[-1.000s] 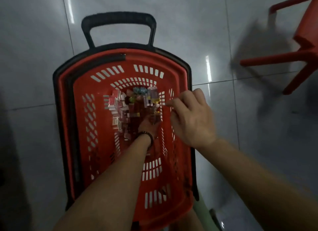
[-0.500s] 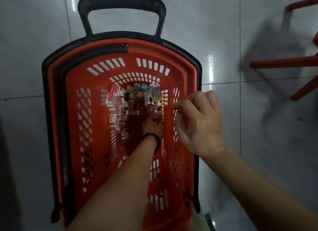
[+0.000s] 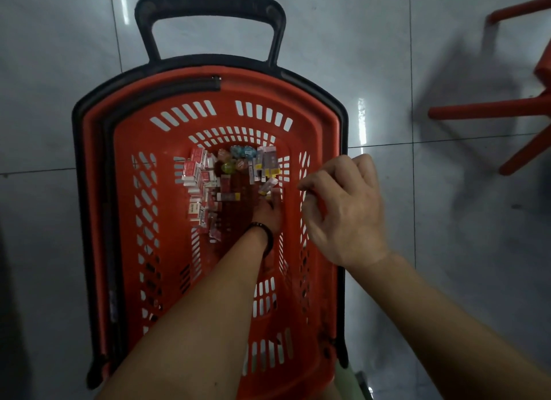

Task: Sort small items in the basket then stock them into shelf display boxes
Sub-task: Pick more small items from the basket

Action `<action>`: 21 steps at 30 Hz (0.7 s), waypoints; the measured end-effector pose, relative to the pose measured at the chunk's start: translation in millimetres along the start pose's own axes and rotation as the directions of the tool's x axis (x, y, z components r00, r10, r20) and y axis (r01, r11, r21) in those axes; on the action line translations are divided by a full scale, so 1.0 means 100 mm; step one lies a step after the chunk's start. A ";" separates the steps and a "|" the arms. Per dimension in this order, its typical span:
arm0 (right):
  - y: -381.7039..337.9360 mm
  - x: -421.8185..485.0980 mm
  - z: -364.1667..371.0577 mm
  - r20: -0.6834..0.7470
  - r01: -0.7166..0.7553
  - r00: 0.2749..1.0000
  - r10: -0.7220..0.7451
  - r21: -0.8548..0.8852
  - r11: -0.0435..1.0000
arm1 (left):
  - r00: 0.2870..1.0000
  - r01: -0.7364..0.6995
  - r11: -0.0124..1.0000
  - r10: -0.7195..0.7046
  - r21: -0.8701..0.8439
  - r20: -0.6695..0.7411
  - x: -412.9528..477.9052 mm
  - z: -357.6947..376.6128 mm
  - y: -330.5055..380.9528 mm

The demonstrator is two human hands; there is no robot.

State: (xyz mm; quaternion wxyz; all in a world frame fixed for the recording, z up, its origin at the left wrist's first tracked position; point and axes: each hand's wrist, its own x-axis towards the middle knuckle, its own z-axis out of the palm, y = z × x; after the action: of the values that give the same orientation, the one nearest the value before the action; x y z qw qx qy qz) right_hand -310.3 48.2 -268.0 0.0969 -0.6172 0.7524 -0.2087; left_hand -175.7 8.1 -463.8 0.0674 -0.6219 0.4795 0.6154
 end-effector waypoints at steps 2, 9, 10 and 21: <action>0.01 0.01 0.00 -0.003 0.006 1.000 -0.006 -0.004 1.000 | 1.000 0.027 0.999 -0.027 0.018 0.016 0.09 0.00 -0.05; 0.03 0.03 0.01 -0.004 0.021 1.000 -0.021 -0.015 1.000 | 0.983 0.138 0.984 -0.122 -0.114 0.138 -0.18 -0.04 -0.07; 0.03 0.02 0.01 0.008 0.018 1.000 -0.018 -0.015 1.000 | 0.976 0.172 0.970 -0.145 -0.173 0.161 -0.28 -0.07 -0.05; -0.71 0.25 -1.21 0.348 -0.460 0.872 0.343 0.350 0.816 | 0.935 0.305 0.591 -0.035 -0.747 0.354 -2.64 -1.29 1.07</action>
State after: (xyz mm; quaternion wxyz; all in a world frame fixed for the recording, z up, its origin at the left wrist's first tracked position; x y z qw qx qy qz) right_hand -301.5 36.3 -126.1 0.3713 -0.4293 0.7828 -0.2549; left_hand -100.5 -0.4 -160.8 -0.0828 -0.5288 0.0790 0.8410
